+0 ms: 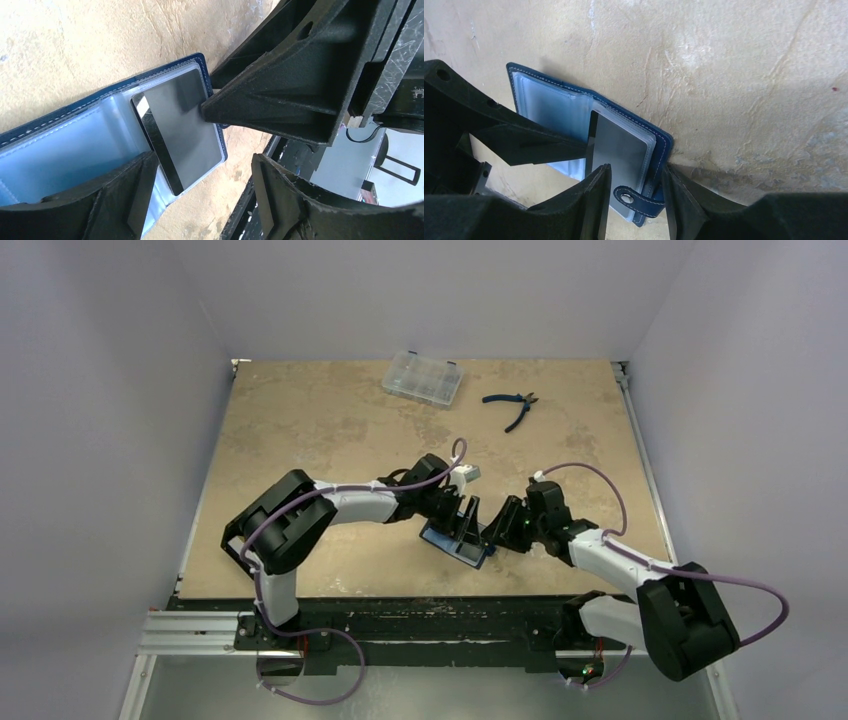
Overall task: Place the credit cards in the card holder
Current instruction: Insert the credit card into the card holder, then move the storage box to the center of the board.
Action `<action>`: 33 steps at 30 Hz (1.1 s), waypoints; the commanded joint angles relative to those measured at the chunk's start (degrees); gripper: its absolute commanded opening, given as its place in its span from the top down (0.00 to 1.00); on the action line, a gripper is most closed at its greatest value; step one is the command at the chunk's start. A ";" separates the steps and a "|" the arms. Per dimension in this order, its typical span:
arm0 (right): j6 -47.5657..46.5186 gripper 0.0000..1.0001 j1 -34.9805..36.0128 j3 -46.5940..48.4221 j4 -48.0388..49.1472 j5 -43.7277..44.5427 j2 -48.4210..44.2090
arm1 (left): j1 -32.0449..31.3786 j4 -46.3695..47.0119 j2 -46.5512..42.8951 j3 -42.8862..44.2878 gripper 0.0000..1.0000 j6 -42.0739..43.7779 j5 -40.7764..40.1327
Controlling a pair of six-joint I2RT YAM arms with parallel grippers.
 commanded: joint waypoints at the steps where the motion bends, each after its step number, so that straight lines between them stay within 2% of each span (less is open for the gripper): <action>1: -5.10 0.49 0.48 3.92 -1.11 2.89 -1.75 | 1.79 -2.99 -5.14 1.71 0.26 1.04 0.04; 3: -10.06 0.44 0.48 6.27 -4.07 5.69 -2.64 | 2.59 -6.35 -7.73 2.13 0.24 1.50 -0.44; 8: -18.07 0.23 0.63 10.06 -6.40 6.26 -4.32 | 6.37 -12.84 -15.73 1.22 0.21 2.37 -0.67; 12: -23.19 0.18 0.77 13.46 -7.80 3.74 -2.68 | 12.81 -21.04 -26.53 -2.85 0.21 1.10 -5.93; 14: -24.53 0.18 1.03 13.90 -6.56 1.54 -1.81 | 16.00 -27.74 -33.13 -3.42 0.21 -0.88 -13.60; 19: -26.87 0.16 1.40 15.14 -3.78 -2.88 1.66 | 20.33 -51.33 -45.83 0.14 0.20 -13.07 -43.35; 22: -28.27 0.15 1.38 15.56 -2.88 -4.77 3.11 | 22.10 -61.47 -49.53 2.29 0.11 -19.23 -57.13; 25: -29.66 0.15 1.41 15.54 -2.70 -6.15 3.57 | 24.44 -64.04 -50.90 1.94 0.01 -21.59 -64.86; 27: -30.40 0.15 1.38 15.33 -2.91 -7.19 3.51 | 27.35 -62.98 -49.80 1.26 0.00 -21.88 -65.03; 33: -29.80 0.15 1.35 13.85 -1.75 -10.28 1.55 | 34.26 -54.80 -42.65 -3.13 0.00 -20.43 -57.78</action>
